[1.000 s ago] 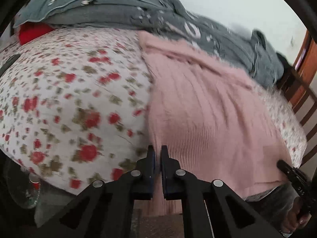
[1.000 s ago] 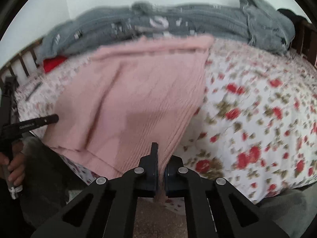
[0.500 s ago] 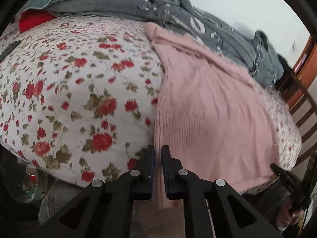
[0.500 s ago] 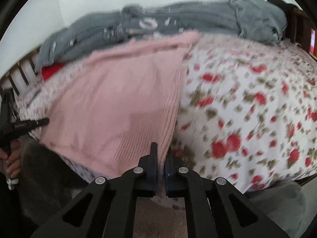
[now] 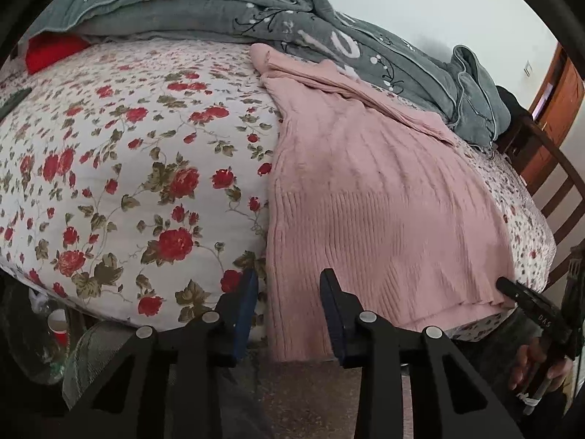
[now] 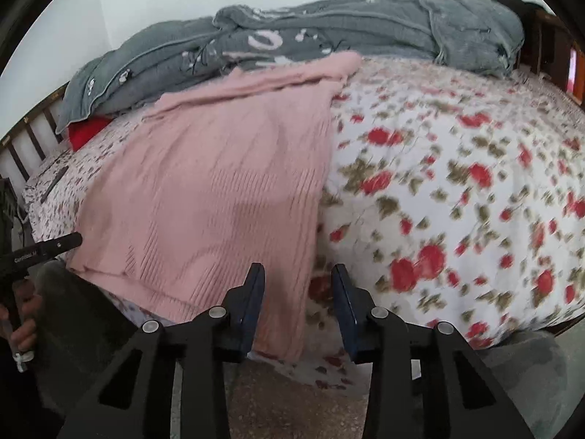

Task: Fold small clothes
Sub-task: 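Pinch the folded sweater edge with both tools and hold it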

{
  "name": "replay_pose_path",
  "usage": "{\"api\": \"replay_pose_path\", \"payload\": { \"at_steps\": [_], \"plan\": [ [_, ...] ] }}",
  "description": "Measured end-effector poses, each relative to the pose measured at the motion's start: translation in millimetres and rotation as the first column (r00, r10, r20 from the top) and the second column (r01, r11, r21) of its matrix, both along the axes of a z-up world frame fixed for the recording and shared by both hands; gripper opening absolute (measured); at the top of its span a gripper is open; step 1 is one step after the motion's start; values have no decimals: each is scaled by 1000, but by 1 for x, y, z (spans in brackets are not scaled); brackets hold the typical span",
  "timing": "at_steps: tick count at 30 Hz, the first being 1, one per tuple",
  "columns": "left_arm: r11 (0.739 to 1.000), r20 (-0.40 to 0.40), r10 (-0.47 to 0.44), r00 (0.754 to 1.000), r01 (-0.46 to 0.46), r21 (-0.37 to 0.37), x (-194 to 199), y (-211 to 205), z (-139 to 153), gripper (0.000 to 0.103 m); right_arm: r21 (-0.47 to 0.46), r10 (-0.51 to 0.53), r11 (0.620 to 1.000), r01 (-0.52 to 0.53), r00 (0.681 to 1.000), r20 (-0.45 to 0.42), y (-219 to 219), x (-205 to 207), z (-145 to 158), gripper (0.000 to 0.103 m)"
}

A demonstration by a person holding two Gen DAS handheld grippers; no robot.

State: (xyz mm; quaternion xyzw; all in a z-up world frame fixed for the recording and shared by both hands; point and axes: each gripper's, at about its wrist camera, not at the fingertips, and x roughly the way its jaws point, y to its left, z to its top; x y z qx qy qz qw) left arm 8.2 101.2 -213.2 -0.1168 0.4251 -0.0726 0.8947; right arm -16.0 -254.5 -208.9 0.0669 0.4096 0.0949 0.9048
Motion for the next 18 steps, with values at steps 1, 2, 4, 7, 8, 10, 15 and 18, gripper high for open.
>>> {"api": "replay_pose_path", "payload": {
  "at_steps": [1, 2, 4, 7, 8, 10, 15, 18],
  "plan": [
    [1000, 9, 3, 1000, -3, 11, -1, -1, -1, 30, -8, -13, 1000, 13, 1000, 18, 0, -2, 0, 38],
    [1000, 16, 1, 1000, -1, 20, -2, -2, -1, 29, -23, -24, 999, 25, 999, 39, 1, -3, -1, 38],
    [1000, 21, -11, 1000, 10, 25, -3, -2, -1, 29, -45, -34, 998, 36, 998, 57, 1, -4, -4, 36],
    [1000, 24, -17, 1000, 17, 23, -2, -2, -1, 29, -54, -27, 998, 30, 998, 64, 1, -5, -5, 34],
    [1000, 26, -16, 1000, 15, 19, -2, -2, -1, 29, -54, -25, 998, 28, 998, 63, 1, -5, -5, 34],
    [1000, 31, -8, 999, 8, 2, -3, 0, -1, 29, -38, -24, 999, 27, 998, 65, -2, -4, -5, 34],
    [1000, 39, -1, 999, 1, -8, -6, 2, -3, 29, -45, -39, 998, 43, 996, 80, 1, -6, -6, 34],
    [1000, 35, -25, 999, 26, -16, -7, 1, -3, 25, -99, -39, 994, 49, 994, 98, 9, -7, -7, 34]
  ]
}}
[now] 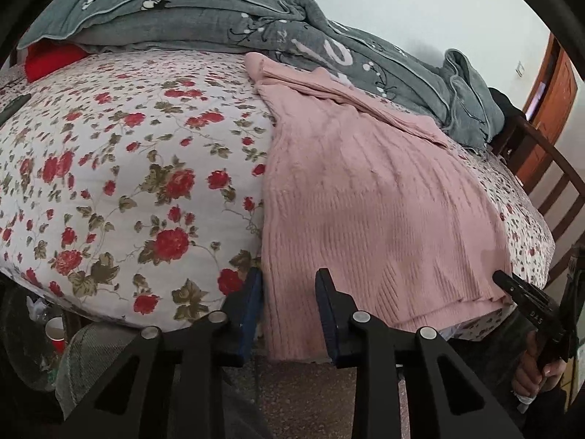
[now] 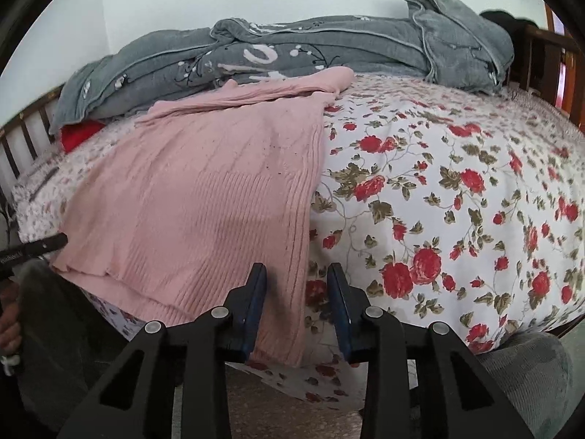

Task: Fold small clothes
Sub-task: 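Pinch the folded sweater edge with both tools and hold it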

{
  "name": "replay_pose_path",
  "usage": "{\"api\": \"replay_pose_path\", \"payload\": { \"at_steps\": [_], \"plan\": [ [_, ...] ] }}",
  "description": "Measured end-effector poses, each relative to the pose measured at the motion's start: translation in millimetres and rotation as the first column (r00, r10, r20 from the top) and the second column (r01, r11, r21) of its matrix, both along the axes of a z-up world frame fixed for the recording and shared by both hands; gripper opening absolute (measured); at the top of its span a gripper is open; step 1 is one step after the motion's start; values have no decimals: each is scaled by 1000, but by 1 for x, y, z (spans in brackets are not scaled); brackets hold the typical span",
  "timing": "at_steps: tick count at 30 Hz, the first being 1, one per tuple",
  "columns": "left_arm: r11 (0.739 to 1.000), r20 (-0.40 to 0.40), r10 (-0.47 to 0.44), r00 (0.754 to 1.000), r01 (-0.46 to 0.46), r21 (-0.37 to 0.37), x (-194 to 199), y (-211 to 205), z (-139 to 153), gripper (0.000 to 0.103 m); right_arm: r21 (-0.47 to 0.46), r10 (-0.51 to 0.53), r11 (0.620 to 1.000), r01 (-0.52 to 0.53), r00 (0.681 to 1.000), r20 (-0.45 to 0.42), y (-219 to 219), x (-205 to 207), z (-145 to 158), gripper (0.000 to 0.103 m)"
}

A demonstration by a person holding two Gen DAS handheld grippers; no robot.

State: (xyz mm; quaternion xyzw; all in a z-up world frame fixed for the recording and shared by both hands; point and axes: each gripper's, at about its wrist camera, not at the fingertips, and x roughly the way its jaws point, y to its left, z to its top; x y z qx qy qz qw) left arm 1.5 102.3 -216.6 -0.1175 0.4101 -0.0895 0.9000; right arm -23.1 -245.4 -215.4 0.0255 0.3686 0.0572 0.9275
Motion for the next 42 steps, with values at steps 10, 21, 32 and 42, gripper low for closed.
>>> {"api": "replay_pose_path", "payload": {
  "at_steps": [10, 21, 32, 42],
  "plan": [
    [1000, 2, -8, 1000, 8, -30, 0, -2, 1, 8, 4, -8, 1000, 8, 1000, 12, -1, 0, -1, 33],
    [999, 0, -14, 1000, 14, -48, 1, -2, 1, 8, 3, -7, 1000, 7, 1000, 13, -1, 0, -1, 33],
    [996, -16, -7, 1000, 6, -86, 0, 5, -3, 8, 31, -6, 1000, 5, 1000, 8, -5, 1, 0, 33],
    [996, -17, -4, 1000, 3, -90, -1, 4, -4, 8, 14, -6, 1000, 5, 1000, 13, -3, 1, -1, 33]
  ]
}}
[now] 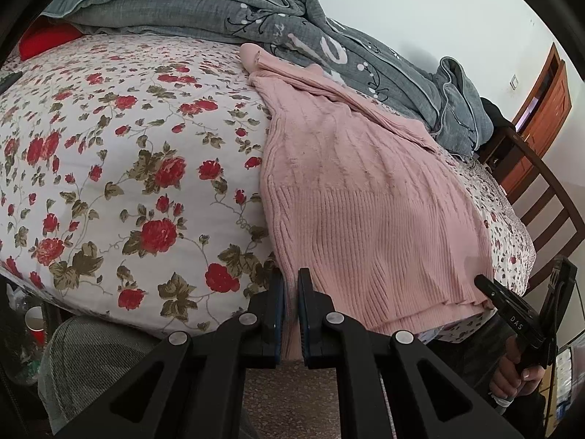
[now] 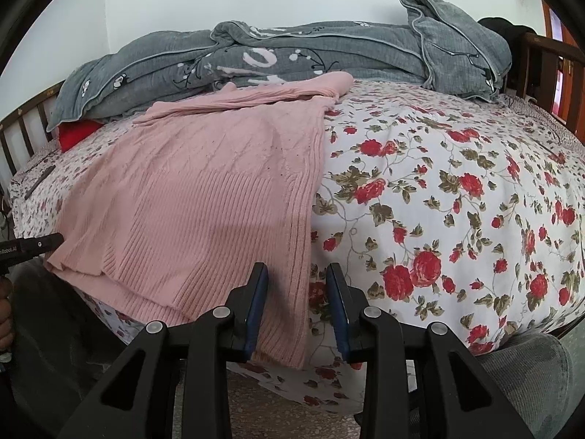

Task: Fold small clothes
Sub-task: 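Pinch the folded sweater edge with both tools and hold it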

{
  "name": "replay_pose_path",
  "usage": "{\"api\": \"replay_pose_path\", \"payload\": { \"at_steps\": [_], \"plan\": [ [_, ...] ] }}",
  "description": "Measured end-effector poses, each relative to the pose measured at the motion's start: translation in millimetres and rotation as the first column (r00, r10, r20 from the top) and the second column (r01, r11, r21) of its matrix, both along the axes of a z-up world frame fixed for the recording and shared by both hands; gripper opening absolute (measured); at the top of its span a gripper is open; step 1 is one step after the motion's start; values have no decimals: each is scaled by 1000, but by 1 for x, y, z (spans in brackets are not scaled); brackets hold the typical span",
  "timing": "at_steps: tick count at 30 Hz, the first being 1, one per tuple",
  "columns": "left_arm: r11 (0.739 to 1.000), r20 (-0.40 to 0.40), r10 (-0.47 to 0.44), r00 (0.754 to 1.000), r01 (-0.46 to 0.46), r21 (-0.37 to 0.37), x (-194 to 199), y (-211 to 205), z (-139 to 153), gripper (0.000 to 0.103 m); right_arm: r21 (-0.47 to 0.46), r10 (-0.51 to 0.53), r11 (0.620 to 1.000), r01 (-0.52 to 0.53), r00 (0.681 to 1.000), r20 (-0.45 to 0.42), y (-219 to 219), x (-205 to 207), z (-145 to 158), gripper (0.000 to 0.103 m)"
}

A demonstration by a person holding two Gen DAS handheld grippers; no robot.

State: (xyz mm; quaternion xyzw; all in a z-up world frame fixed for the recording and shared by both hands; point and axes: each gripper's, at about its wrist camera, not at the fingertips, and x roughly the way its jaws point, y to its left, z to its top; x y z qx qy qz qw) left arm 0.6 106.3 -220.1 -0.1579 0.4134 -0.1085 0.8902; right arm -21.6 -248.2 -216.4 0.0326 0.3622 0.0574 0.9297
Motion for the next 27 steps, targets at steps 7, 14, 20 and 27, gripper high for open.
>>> {"api": "replay_pose_path", "payload": {
  "at_steps": [7, 14, 20, 27],
  "plan": [
    [1000, -1, -1, 1000, 1, 0, 0, 0, 0, 8, -1, 1, 1000, -1, 1000, 1, 0, 0, 0, 33],
    [1000, 1, -2, 1000, 2, 1, 0, 0, 0, 8, 0, 1, 1000, -1, 1000, 1, 0, 0, 0, 33],
    [1000, 33, -9, 999, 9, 5, -4, -3, 4, 8, -21, 17, 1000, -16, 999, 32, 6, -4, 1, 10],
    [998, 59, -11, 998, 14, -54, -8, 4, 7, 8, -31, 29, 999, -27, 998, 64, 10, -9, 3, 6]
  ]
}}
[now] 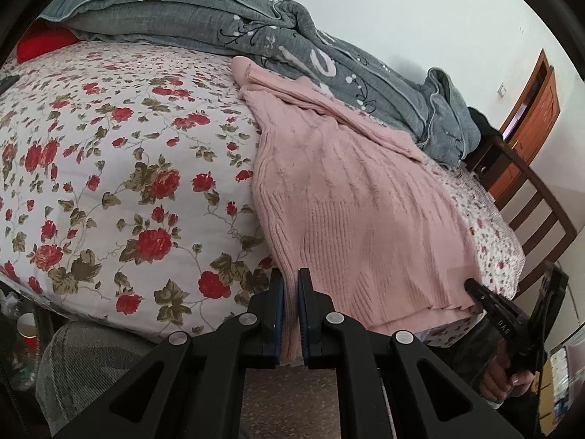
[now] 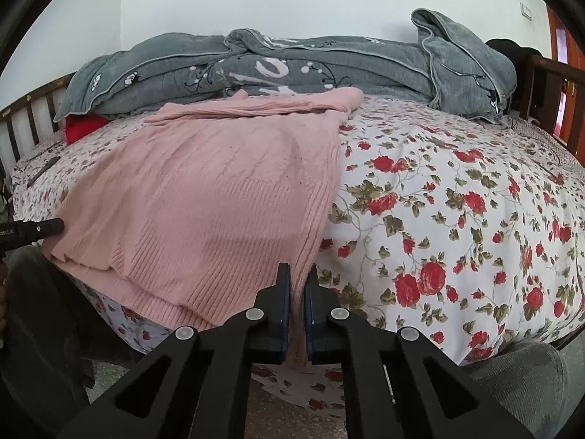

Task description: Fold small clothes

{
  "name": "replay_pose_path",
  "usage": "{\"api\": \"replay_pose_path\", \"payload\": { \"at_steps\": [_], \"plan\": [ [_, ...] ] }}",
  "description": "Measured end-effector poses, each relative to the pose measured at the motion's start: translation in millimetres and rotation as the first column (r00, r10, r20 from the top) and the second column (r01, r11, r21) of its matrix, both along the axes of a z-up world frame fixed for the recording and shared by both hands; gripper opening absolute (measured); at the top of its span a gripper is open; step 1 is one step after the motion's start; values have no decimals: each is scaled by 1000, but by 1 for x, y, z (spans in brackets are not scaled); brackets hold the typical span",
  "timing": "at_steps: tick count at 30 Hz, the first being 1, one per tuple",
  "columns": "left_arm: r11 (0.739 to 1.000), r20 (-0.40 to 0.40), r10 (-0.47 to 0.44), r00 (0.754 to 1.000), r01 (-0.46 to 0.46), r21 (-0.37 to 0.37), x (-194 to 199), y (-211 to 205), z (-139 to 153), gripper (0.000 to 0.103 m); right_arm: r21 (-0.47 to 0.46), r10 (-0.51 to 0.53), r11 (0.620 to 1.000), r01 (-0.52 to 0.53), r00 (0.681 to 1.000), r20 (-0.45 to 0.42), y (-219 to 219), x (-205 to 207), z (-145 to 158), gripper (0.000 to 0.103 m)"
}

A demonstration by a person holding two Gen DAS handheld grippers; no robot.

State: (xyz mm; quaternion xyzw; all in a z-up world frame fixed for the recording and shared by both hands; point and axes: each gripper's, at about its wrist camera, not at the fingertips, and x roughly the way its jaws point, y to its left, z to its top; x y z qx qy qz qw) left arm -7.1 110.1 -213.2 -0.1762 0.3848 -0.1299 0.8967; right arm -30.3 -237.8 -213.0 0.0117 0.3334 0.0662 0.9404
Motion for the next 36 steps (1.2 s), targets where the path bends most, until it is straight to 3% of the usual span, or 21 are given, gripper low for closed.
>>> {"api": "replay_pose_path", "payload": {
  "at_steps": [4, 18, 29, 36],
  "plan": [
    [999, 7, 5, 1000, -5, -37, -1, 5, 0, 8, 42, -4, 999, 4, 1000, 9, -6, -2, 3, 6],
    [998, 36, 18, 999, -16, -64, -7, 6, 3, 8, 81, -1, 997, -4, 998, 57, -8, -9, 9, 6],
    [998, 32, 55, 998, -54, -28, -10, 4, 11, 8, 65, -1, 998, -2, 998, 58, -7, -11, 13, 6],
    [997, 22, 71, 997, -71, -28, -9, 3, 21, 8, 134, 5, 991, -13, 998, 55, -11, -10, 32, 6]
  ]
}}
